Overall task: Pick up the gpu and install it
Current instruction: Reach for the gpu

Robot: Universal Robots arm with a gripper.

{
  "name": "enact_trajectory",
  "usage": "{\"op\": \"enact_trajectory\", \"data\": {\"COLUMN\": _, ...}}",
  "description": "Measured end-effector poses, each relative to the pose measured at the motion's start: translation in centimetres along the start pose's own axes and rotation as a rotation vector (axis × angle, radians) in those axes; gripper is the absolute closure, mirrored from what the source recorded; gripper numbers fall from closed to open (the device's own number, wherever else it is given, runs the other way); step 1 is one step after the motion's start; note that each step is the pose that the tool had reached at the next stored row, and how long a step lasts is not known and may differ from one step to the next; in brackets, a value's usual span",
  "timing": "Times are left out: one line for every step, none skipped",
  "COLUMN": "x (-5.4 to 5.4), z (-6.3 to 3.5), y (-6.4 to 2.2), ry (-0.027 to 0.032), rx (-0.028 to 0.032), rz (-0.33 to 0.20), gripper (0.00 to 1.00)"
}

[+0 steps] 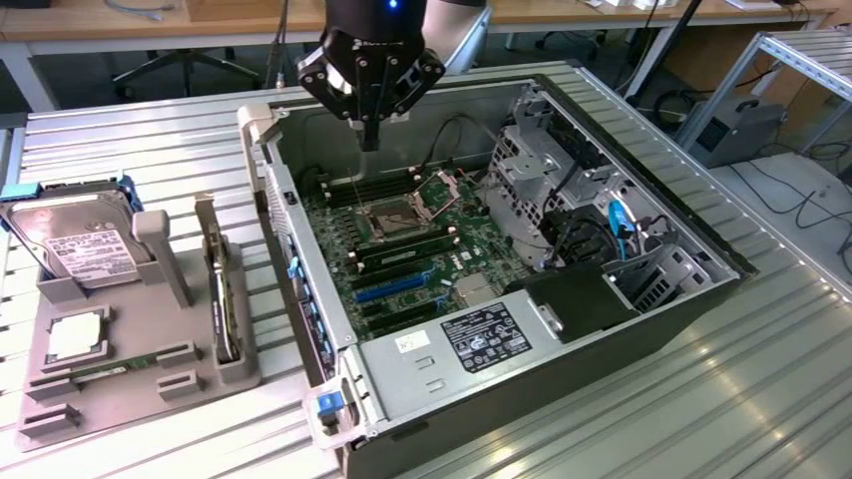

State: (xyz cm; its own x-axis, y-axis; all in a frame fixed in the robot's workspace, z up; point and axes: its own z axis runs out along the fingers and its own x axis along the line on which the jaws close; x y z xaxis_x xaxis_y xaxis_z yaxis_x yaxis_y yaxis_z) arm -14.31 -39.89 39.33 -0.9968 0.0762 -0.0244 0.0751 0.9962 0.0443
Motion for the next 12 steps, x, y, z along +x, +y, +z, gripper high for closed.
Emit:
{"op": "enact_trajectory", "data": {"x": 0.02, "z": 0.00, "y": 0.00, "ry": 0.0000, "rx": 0.0000, "rz": 0.000, "gripper": 0.89}}
{"op": "enact_trajectory", "data": {"x": 0.04, "z": 0.00, "y": 0.00, "ry": 0.0000, "rx": 0.0000, "rz": 0.000, "gripper": 0.89}}
{"op": "enact_trajectory", "data": {"x": 0.06, "z": 0.00, "y": 0.00, "ry": 0.0000, "rx": 0.0000, "rz": 0.000, "gripper": 0.89}}
{"op": "enact_trajectory", "data": {"x": 0.09, "z": 0.00, "y": -0.01, "ry": 0.0000, "rx": 0.0000, "rz": 0.000, "gripper": 0.89}}
{"op": "enact_trajectory", "data": {"x": 0.13, "z": 0.00, "y": -0.01, "ry": 0.0000, "rx": 0.0000, "rz": 0.000, "gripper": 0.89}}
{"op": "enact_trajectory", "data": {"x": 0.15, "z": 0.00, "y": -0.01, "ry": 0.0000, "rx": 0.0000, "rz": 0.000, "gripper": 0.89}}
{"op": "enact_trajectory", "data": {"x": 0.17, "z": 0.00, "y": -0.01, "ry": 0.0000, "rx": 0.0000, "rz": 0.000, "gripper": 0.89}}
{"op": "enact_trajectory", "data": {"x": 0.19, "z": 0.00, "y": -0.02, "ry": 0.0000, "rx": 0.0000, "rz": 0.000, "gripper": 0.89}}
{"op": "enact_trajectory", "data": {"x": 0.21, "z": 0.00, "y": -0.02, "ry": 0.0000, "rx": -0.0001, "rz": 0.000, "gripper": 0.89}}
{"op": "enact_trajectory", "data": {"x": 0.24, "z": -0.01, "y": -0.02, "ry": -0.0001, "rx": 0.0000, "rz": 0.000, "gripper": 0.89}}
{"op": "enact_trajectory", "data": {"x": 0.26, "z": -0.01, "y": -0.02, "ry": 0.0000, "rx": 0.0000, "rz": 0.000, "gripper": 0.89}}
{"op": "enact_trajectory", "data": {"x": 0.31, "z": -0.01, "y": -0.02, "ry": -0.0001, "rx": 0.0000, "rz": 0.000, "gripper": 0.89}}
